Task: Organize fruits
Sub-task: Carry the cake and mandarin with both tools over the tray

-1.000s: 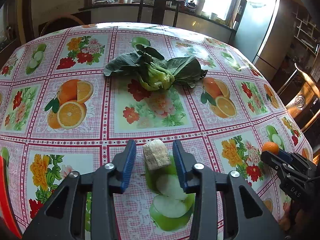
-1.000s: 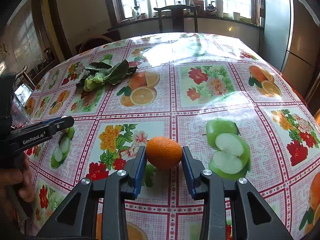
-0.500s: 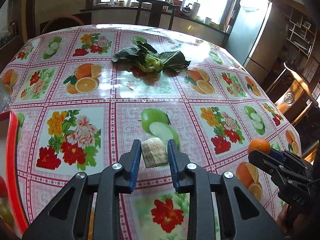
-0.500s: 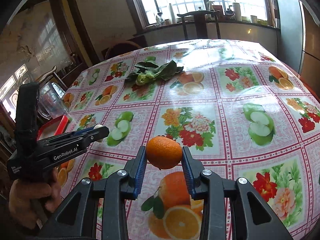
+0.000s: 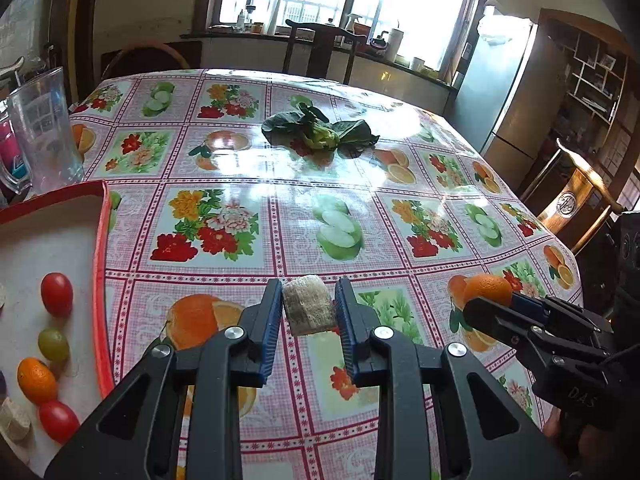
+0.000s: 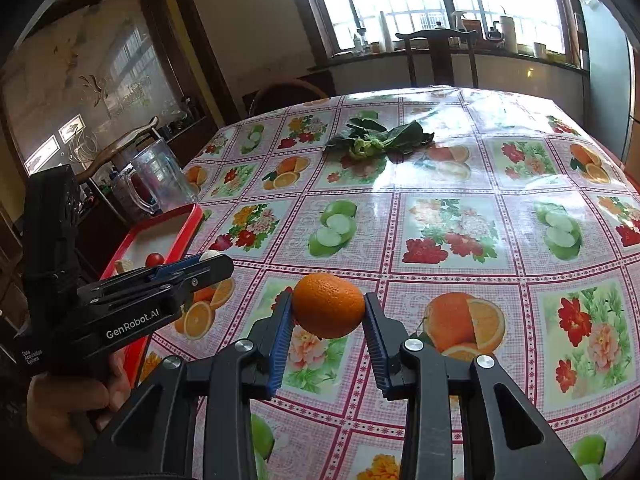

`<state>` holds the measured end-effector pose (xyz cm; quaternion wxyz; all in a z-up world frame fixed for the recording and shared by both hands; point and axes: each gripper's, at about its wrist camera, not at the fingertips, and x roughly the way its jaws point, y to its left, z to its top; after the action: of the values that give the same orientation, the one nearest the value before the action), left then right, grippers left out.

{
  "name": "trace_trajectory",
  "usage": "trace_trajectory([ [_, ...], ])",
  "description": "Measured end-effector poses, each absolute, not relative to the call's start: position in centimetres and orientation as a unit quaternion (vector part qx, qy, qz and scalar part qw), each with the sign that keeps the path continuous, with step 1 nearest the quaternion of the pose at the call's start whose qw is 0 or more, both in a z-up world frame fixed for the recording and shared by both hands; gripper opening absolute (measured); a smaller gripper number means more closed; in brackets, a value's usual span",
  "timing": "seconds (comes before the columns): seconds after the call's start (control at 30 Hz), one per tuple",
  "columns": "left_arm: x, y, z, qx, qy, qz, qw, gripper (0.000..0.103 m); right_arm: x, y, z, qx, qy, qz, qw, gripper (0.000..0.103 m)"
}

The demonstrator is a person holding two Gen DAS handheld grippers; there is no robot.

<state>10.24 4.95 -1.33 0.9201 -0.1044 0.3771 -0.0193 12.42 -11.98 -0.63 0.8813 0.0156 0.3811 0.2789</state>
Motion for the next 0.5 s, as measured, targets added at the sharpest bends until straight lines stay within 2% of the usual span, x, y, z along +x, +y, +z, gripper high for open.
trace_trajectory([
  [0.5,3.9,8.9,0.2,-0.133,0.349,0.015,0.927,0.024,8.2,-7.6,-0.4,0.014,0.382,0.332,0.863,0.035],
])
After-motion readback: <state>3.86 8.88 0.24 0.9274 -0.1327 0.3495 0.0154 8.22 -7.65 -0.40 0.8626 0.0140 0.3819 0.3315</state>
